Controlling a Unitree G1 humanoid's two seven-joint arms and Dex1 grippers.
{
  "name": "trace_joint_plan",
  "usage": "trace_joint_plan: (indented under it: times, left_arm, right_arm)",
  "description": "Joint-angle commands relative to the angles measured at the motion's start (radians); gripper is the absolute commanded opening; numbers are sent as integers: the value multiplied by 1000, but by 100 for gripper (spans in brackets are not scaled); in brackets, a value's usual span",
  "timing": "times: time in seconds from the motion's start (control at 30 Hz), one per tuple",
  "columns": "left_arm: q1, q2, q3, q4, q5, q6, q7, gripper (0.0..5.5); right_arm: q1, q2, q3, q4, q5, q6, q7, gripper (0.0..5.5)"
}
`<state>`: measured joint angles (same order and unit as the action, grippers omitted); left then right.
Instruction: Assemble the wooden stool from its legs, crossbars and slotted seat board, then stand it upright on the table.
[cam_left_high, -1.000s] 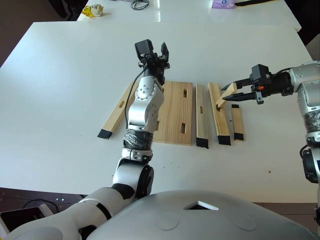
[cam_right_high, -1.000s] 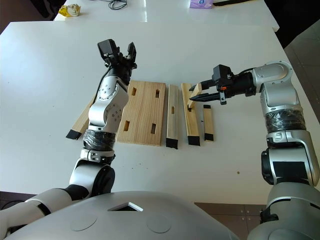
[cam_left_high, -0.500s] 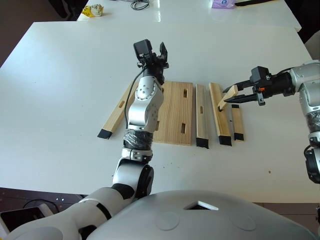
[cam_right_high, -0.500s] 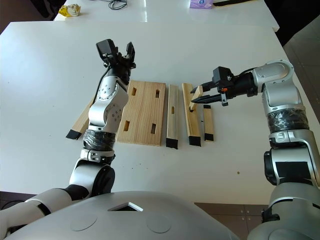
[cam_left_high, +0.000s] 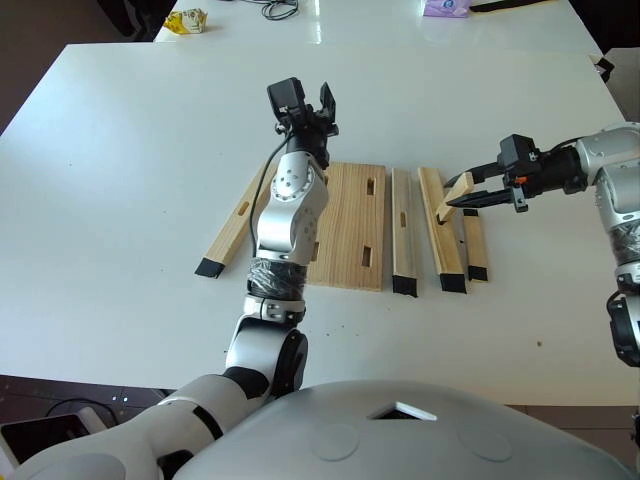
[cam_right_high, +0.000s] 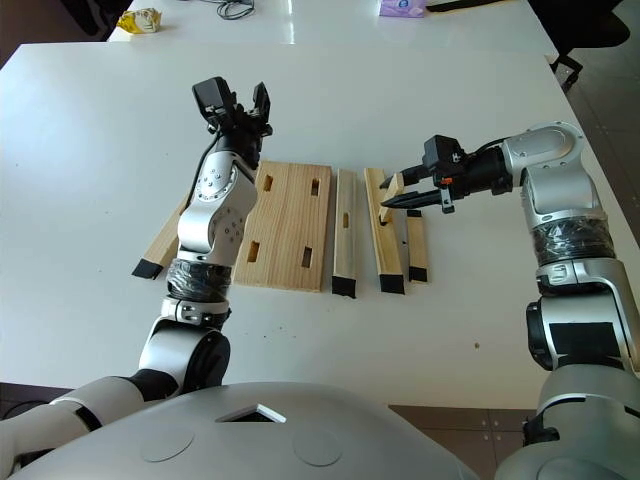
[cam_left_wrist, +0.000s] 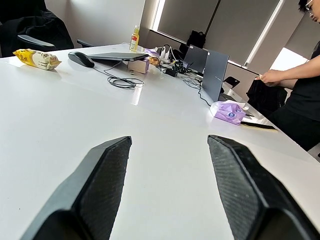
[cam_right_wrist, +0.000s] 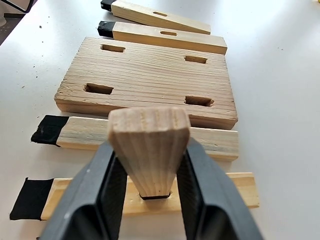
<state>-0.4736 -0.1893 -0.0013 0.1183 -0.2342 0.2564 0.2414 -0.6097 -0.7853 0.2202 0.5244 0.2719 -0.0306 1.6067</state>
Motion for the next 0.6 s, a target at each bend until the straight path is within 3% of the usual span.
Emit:
trace_joint_plan:
  times: [0.03, 0.33, 0.6]
  left_arm:
    - [23, -56, -1, -18, -8, 17, 7, 283]
    - [31, -67, -17, -35, -18, 30, 10, 283]
    - [41, -53, -24, -54, -27, 47, 11, 283]
  right_arm:
    - [40, 19, 62, 74, -81, 24, 4, 132]
    - [65, 42, 103, 125, -132, -57, -24, 132]
    - [127, 19, 60, 56, -90, -32, -53, 132]
